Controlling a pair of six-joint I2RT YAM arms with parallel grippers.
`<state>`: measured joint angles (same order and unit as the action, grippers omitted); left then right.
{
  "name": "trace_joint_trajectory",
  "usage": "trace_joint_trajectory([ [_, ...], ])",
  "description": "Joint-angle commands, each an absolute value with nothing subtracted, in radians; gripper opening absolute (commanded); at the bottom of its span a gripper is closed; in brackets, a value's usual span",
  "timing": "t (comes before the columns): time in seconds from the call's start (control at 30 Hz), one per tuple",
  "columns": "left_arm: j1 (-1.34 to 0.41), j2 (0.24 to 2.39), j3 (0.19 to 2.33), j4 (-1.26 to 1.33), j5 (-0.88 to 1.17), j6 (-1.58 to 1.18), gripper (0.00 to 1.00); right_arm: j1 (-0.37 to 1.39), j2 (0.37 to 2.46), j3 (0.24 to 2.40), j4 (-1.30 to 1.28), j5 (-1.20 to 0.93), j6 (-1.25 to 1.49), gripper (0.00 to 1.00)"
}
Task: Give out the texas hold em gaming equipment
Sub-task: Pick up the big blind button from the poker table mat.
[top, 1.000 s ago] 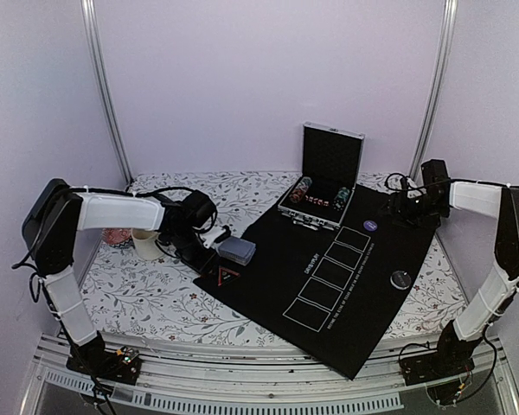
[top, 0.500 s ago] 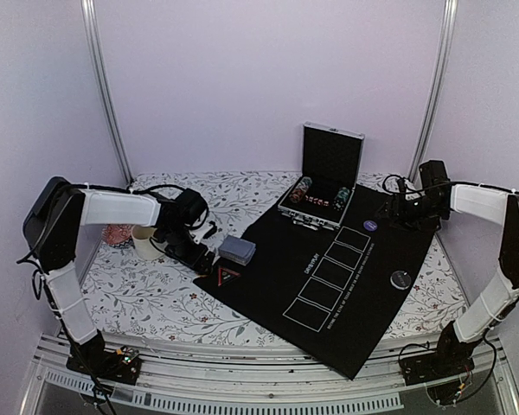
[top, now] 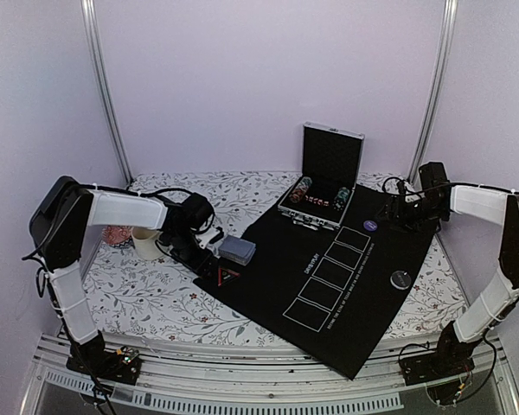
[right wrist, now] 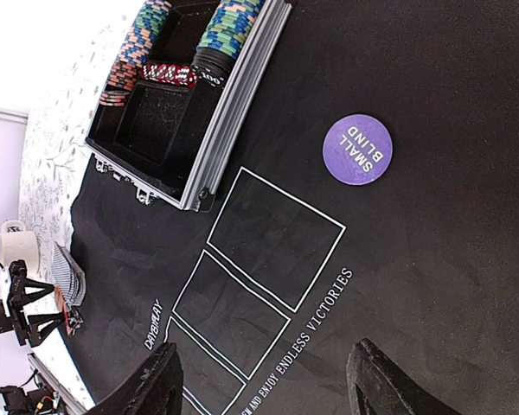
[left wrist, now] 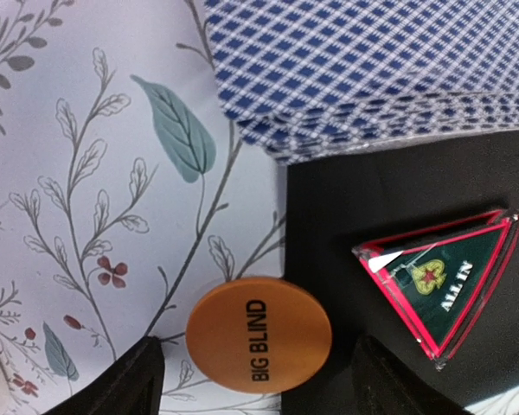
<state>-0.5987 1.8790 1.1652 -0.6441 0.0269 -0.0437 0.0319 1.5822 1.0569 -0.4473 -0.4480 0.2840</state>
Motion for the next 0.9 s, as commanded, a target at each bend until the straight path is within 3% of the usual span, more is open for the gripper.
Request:
trace_joint_trajectory([
  [0.0,-0.609,1.927,1.183,-0.631,0.044,-0.032,0.74,0.036,1.566,1.048,-0.443,-0.451,0.268,0.67],
  [0.5,-0.611,1.928,1.173,-0.631,0.107,-0.034,0.54,0.035,1.567,1.042,-0.441,-0.443,0.266,0.67],
  [0.87,-0.619,1.89,1.161,-0.653,0.061,-0.041,0.47,0.037,1.564,1.043,-0.44,-0.444,0.268,0.67],
])
